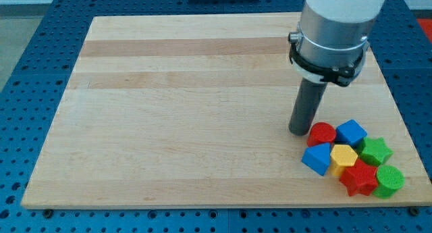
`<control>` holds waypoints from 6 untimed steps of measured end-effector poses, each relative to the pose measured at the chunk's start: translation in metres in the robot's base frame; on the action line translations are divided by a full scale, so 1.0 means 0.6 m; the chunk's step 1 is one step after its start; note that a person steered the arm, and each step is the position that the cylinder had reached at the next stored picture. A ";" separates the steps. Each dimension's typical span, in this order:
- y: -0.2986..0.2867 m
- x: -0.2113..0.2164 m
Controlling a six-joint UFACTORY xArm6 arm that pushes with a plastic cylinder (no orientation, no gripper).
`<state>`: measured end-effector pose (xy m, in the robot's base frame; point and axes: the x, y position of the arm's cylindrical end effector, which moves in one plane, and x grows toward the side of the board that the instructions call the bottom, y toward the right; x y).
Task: Move your arm towards top right corner of the board
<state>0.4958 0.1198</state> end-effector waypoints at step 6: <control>0.175 -0.454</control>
